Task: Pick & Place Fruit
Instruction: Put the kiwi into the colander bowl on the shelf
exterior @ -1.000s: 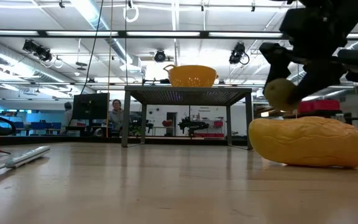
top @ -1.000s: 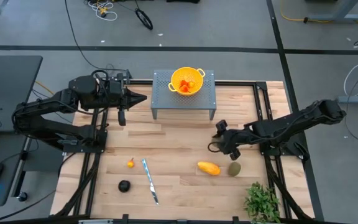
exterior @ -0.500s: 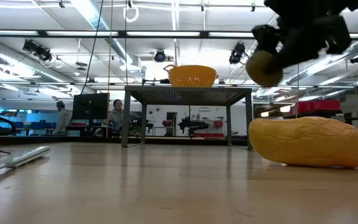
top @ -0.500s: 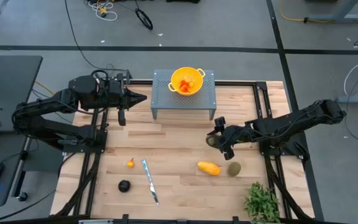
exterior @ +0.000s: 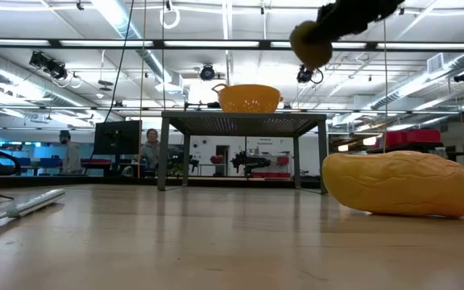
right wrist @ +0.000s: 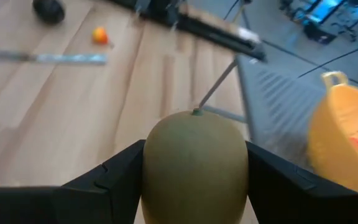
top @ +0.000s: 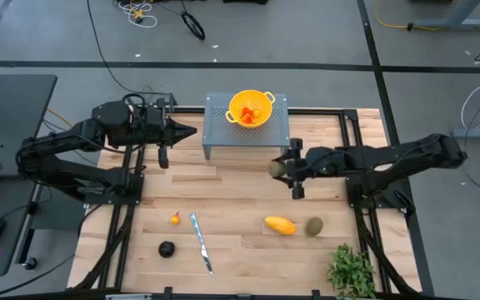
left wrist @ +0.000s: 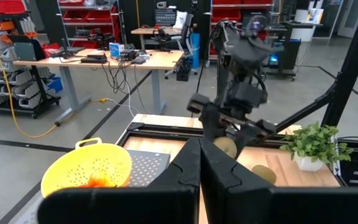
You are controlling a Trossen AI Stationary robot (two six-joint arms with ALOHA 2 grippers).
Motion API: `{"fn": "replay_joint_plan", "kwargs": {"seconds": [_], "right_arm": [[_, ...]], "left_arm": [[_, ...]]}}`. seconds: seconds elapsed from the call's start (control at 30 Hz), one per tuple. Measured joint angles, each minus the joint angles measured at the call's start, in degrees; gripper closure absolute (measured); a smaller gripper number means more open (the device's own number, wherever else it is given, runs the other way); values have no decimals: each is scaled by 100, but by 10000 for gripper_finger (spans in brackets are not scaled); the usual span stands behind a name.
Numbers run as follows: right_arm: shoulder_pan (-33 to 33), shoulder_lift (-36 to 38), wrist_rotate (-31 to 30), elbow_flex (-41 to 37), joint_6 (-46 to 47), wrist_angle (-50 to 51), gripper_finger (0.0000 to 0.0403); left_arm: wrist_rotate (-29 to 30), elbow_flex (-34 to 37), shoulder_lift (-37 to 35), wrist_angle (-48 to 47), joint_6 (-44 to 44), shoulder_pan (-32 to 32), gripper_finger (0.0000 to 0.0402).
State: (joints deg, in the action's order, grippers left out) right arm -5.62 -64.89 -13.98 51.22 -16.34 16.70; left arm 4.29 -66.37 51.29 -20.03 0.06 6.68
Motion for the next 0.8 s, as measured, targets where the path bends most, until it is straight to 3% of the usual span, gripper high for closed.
{"fn": "replay_joint_plan", "kwargs": {"seconds": [0.43,0.63,0.8], "right_arm": [[670,489,-25,15,1056,-808,157],[712,497,-845,15,1112,-982,157],[712,497,-1007,15,1113,-1158,157]], "left_arm": [[0,0,0,0,33,-2,401],[0,0,0,2,33,0,401],[0,0,0,2,31,-1,401]]}}
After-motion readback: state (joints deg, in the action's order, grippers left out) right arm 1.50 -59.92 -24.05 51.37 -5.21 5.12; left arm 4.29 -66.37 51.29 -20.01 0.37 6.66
